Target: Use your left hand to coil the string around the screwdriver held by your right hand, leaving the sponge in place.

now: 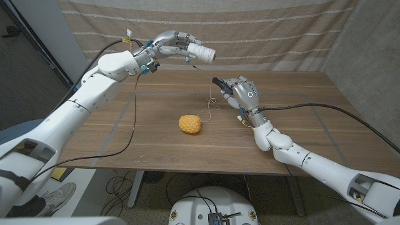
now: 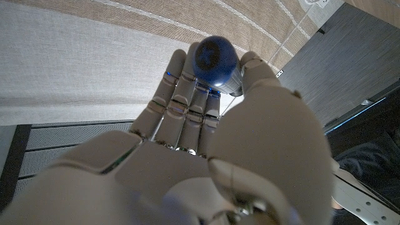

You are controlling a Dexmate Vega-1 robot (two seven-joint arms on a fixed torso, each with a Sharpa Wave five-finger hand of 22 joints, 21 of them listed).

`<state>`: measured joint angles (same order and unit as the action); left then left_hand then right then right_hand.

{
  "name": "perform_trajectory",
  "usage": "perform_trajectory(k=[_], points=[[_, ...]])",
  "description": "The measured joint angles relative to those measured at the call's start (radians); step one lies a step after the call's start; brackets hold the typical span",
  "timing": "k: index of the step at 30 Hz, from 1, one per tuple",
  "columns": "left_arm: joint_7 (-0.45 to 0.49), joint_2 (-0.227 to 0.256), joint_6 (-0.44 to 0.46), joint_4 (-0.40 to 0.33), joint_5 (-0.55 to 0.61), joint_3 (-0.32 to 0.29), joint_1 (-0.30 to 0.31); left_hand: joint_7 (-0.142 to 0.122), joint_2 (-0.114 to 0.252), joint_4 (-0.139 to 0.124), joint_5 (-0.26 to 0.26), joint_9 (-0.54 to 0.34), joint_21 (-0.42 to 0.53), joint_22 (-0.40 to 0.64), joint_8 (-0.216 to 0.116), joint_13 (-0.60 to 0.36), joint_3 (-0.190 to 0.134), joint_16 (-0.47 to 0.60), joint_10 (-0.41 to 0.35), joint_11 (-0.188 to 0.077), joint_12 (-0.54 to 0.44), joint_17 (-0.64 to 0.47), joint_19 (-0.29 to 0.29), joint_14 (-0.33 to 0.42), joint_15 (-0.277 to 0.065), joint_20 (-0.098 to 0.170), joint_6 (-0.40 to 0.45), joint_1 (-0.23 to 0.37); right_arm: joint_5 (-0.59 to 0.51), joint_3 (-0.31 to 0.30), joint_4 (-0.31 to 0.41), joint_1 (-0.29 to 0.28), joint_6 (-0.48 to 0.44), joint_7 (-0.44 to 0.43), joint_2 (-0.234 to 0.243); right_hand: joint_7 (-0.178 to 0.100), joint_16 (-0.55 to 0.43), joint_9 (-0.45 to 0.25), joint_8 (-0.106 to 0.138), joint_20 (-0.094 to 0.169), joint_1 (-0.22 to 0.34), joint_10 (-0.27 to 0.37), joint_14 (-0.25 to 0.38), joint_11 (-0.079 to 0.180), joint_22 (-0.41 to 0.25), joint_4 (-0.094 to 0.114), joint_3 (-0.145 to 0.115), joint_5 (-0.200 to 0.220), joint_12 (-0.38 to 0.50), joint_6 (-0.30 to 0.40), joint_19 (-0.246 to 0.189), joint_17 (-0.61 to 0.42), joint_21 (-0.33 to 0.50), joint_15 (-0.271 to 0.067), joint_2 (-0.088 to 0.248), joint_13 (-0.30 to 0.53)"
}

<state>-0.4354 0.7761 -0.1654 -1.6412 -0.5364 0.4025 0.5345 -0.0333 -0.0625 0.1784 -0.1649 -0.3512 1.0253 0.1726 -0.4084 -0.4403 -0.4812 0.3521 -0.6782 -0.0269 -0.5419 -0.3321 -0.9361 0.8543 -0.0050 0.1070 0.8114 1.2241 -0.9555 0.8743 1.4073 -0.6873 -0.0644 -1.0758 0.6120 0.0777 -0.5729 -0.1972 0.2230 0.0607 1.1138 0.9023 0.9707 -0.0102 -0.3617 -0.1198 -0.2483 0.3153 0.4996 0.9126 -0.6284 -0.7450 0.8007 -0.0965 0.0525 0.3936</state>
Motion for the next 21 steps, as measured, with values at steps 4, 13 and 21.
perform_trajectory(k=[4,13,21], points=[[0.036,0.005,0.000,-0.005,0.021,-0.007,0.000,-0.003,0.000,0.000,0.002,0.000,0.000,0.000,0.002,0.000,0.000,0.000,-0.002,0.000,0.002,0.000,0.000,0.000,0.000,0.000,0.004,0.000,-0.029,-0.011,-0.005,-0.006,0.035,-0.015,-0.007,0.000,0.000,0.000,0.000,-0.002,0.000,0.000,0.000,0.000,0.000,0.000,0.001,0.000,0.000,0.000,0.009,0.000,0.001,0.000,0.000,0.000],[0.124,0.015,0.027,-0.009,0.075,-0.017,-0.003,-0.003,0.000,0.000,-0.002,0.001,0.008,0.000,0.003,0.000,0.000,-0.001,-0.003,0.000,0.005,0.000,0.000,0.000,0.000,0.000,0.004,0.000,-0.171,-0.164,-0.015,-0.082,0.188,-0.032,-0.083,-0.002,0.007,-0.001,0.003,-0.002,0.003,0.005,0.012,0.005,0.005,0.002,0.007,0.002,-0.006,-0.002,0.009,0.001,0.008,-0.010,-0.003,0.000],[0.185,0.030,0.061,-0.015,0.109,-0.026,0.000,-0.002,0.000,0.000,-0.001,0.001,0.008,0.000,0.004,0.000,0.000,-0.001,-0.008,0.001,0.009,-0.003,0.000,0.000,0.000,0.000,0.005,0.000,-0.299,-0.355,-0.015,-0.160,0.336,-0.038,-0.193,-0.005,0.012,-0.002,0.003,-0.002,0.003,0.006,0.012,0.006,0.005,0.001,0.008,0.007,-0.006,0.002,0.009,-0.003,0.008,-0.013,-0.003,0.005]])
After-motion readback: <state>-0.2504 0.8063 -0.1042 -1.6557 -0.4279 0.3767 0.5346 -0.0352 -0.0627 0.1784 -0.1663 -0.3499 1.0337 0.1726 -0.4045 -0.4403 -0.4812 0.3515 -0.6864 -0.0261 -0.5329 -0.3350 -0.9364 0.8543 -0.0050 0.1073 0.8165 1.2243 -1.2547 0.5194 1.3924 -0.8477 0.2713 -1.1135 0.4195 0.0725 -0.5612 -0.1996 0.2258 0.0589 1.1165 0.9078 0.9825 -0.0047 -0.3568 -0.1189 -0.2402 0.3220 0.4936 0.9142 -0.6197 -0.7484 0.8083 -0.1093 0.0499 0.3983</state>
